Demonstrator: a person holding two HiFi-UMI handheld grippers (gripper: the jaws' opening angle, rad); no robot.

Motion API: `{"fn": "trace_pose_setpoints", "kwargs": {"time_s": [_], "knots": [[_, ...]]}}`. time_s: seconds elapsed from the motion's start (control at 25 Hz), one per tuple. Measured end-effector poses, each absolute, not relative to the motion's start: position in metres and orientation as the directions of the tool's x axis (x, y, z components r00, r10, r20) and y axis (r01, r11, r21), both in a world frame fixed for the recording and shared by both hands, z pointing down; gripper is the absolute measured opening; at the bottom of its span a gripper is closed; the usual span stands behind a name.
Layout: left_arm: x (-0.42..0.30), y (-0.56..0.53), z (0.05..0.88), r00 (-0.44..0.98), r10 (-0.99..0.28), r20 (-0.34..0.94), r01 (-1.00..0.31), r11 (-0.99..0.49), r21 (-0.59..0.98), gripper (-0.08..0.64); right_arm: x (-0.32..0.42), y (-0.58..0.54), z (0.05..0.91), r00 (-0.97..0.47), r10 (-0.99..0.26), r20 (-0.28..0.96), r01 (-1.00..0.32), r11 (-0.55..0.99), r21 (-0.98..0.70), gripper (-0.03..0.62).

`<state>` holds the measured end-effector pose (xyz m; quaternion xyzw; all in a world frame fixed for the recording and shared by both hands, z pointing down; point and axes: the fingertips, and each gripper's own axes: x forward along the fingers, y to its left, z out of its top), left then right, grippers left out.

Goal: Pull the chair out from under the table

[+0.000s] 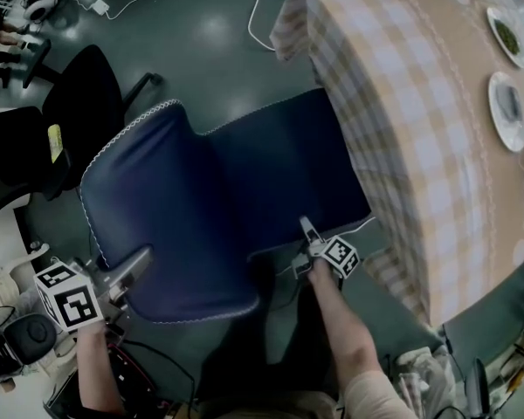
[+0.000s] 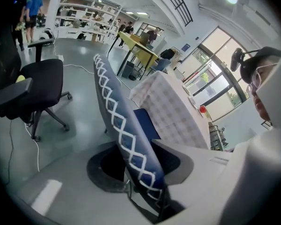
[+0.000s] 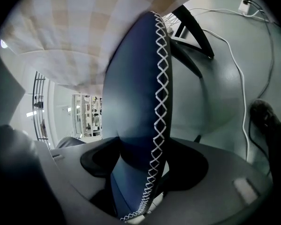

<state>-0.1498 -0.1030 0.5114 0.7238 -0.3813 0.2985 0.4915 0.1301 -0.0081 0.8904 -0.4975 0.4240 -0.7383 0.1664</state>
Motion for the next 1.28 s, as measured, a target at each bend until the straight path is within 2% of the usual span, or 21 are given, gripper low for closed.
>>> {"fn": "trace_pose_setpoints", "kwargs": {"time_s": [1.0, 1.28], "knots": [[-0.261, -0.090, 0.510, 0.453, -0.328, 0.829, -0.891, -0.163, 0.423, 0.103, 0.024, -0.010, 0.888, -0.572, -0.602, 0.557, -0.183, -0.568, -0.802, 0.310], [-0.303, -0.084, 0.511, 0.423, -0.348, 0.836, -0.906, -0.129, 0.404, 0.097, -0.014, -0.007, 0.887, -0.591, -0.557, 0.583, -0.212, -0.590, -0.779, 0.310]]}}
